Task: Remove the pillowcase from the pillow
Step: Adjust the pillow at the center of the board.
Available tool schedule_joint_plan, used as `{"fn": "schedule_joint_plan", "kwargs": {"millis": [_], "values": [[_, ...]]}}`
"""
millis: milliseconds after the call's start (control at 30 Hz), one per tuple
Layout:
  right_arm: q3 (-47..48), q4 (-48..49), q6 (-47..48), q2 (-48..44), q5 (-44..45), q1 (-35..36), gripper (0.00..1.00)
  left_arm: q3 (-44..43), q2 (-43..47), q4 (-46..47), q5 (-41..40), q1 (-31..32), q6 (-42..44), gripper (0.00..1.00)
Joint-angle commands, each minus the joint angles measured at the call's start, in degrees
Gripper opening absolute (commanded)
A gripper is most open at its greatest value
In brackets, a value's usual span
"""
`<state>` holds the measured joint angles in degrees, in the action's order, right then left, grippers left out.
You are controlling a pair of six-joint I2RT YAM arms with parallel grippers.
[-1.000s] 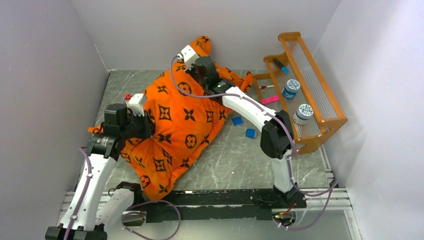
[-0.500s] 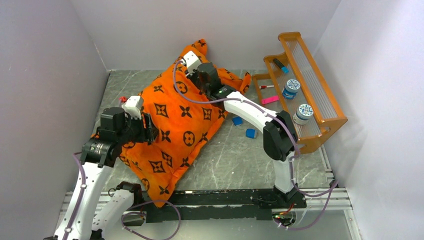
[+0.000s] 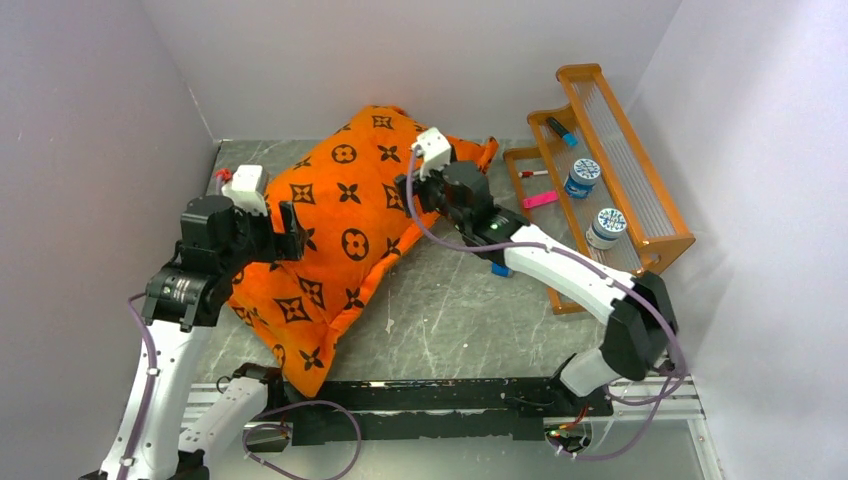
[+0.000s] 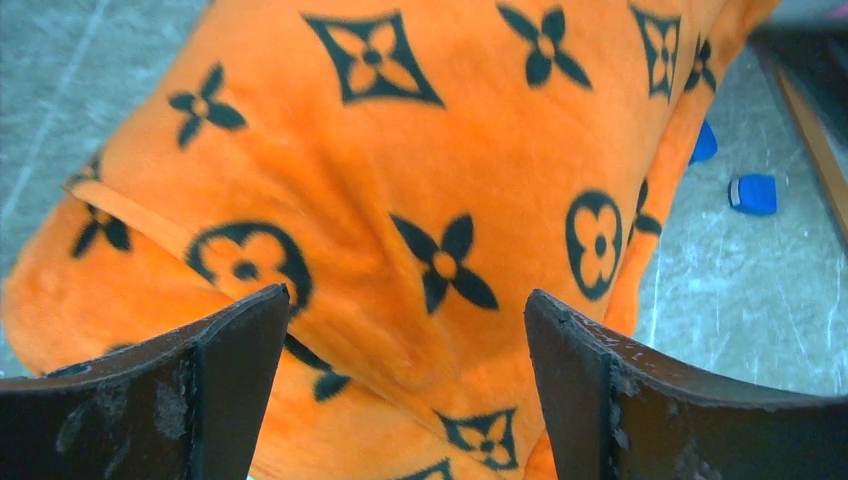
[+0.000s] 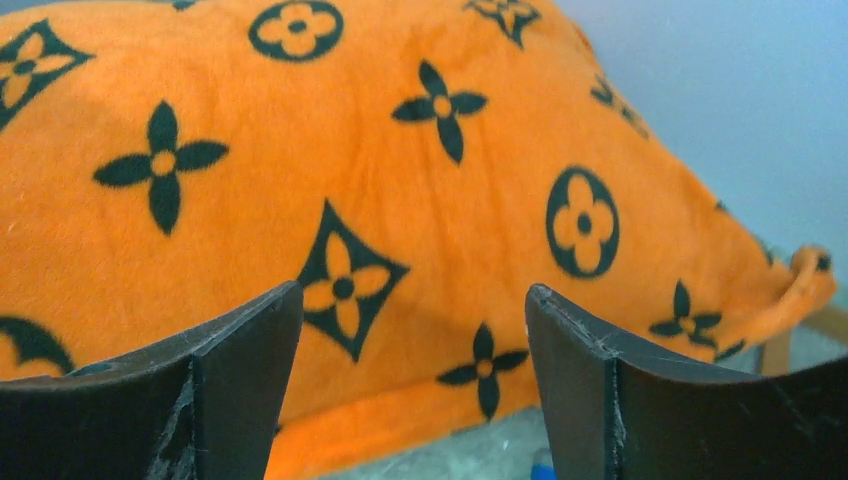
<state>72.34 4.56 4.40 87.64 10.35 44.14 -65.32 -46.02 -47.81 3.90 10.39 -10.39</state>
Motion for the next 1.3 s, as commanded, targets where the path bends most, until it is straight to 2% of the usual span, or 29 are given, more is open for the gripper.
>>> {"fn": "schedule_joint_plan", "kwargs": {"millis": [0, 333, 567, 700, 900, 1000, 1100, 1267], "values": [[-7.59, 3.07, -11.77, -6.60, 0.12, -0.35, 0.85, -6.01, -3.38, 3.49, -3.38, 0.24, 2.70, 0.93], [-24.06, 11.99, -28.66, -14.87, -1.16, -0.70, 0.99, -11.33, -16.68, 13.23, -2.05, 0.02, 4.02, 0.96], [-33.63, 23.23, -35.47, -19.67, -1.83, -1.72, 1.00, -12.69, -24.47, 23.59, -0.90, -2.03, 4.63, 0.97], [-34.00, 24.59, -38.46, -18.85, -2.98, -2.69, 1.00, -15.95, -28.89, 26.69, 3.24, -5.05, 3.82, 0.96], [-33.99, 23.92, -43.82, -17.19, -0.16, -3.13, 1.00, -20.04, -33.72, 26.95, 2.89, -5.77, 6.14, 0.97], [-32.87, 22.17, -46.87, -14.97, 2.98, -3.09, 1.00, -15.86, -33.16, 29.89, 3.66, -5.82, 6.99, 0.98], [-34.44, 26.06, -50.27, -13.09, 3.92, -3.18, 1.00, -13.22, -32.81, 30.27, 8.75, -6.00, 9.02, 0.98], [-33.80, 26.95, -53.81, -10.53, 4.18, -3.18, 1.00, -9.44, -32.56, 34.19, 3.52, -6.34, 7.69, 0.98]]}}
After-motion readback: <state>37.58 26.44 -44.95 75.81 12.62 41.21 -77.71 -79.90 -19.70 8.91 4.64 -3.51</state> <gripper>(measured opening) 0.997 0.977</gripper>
